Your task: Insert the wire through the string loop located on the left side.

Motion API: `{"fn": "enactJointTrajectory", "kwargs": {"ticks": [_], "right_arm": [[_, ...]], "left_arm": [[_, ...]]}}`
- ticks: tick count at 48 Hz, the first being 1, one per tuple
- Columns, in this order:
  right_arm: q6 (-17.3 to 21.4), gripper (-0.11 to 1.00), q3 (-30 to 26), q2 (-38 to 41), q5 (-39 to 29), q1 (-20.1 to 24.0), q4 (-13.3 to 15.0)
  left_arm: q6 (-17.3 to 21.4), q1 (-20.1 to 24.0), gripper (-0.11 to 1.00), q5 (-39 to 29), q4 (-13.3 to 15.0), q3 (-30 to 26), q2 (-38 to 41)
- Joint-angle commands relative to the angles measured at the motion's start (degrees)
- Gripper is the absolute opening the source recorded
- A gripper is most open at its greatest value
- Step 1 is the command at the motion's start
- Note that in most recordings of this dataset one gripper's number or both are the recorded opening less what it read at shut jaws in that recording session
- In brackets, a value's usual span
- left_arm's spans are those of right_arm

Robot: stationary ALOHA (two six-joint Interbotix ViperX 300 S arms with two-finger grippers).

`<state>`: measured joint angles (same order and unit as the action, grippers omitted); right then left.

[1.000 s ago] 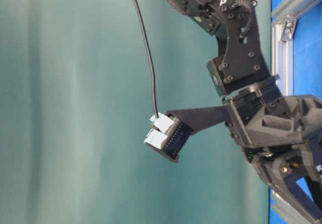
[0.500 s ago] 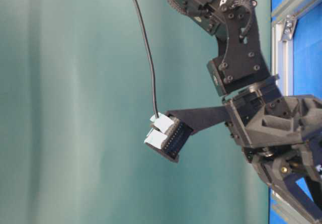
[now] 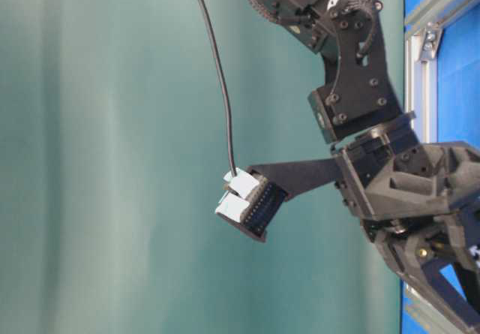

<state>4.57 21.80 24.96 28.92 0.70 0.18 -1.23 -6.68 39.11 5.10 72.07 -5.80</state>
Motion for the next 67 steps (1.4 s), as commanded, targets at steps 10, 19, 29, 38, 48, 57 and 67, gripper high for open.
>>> {"fn": "enactJointTrajectory", "kwargs": {"ticks": [10,19,29,38,48,57,67], "right_arm": [[0.0,-0.01,-0.8,-1.1,0.2,-0.2,-0.2],[0.0,-0.01,-0.9,-1.1,0.2,-0.2,-0.2],[0.0,-0.01,-0.9,-1.1,0.0,-0.2,-0.1],[0.0,-0.01,-0.8,-1.1,-0.9,-0.2,0.0],[0.0,0.00,-0.8,-1.1,-0.9,-0.2,0.0],[0.2,0.10,-0.8,-1.2,-1.2,-0.2,-0.1],[0.4,0.69,-0.7,-1.1,-1.7,-0.2,-1.1]], "left_arm": [[1.0,-0.2,0.78,0.7,-0.9,-0.7,-1.2],[1.8,-1.4,0.27,2.6,-1.1,-0.6,-1.8],[1.8,-1.6,0.08,2.6,-1.1,-0.5,-1.8],[1.7,-1.6,0.08,2.5,-1.1,-0.5,-1.8],[1.6,-1.6,0.08,2.3,-1.1,-0.4,-1.8],[1.6,-1.6,0.08,2.3,-1.0,-0.5,-1.8],[1.6,-1.6,0.08,2.3,-1.1,-0.6,-1.8]]}}
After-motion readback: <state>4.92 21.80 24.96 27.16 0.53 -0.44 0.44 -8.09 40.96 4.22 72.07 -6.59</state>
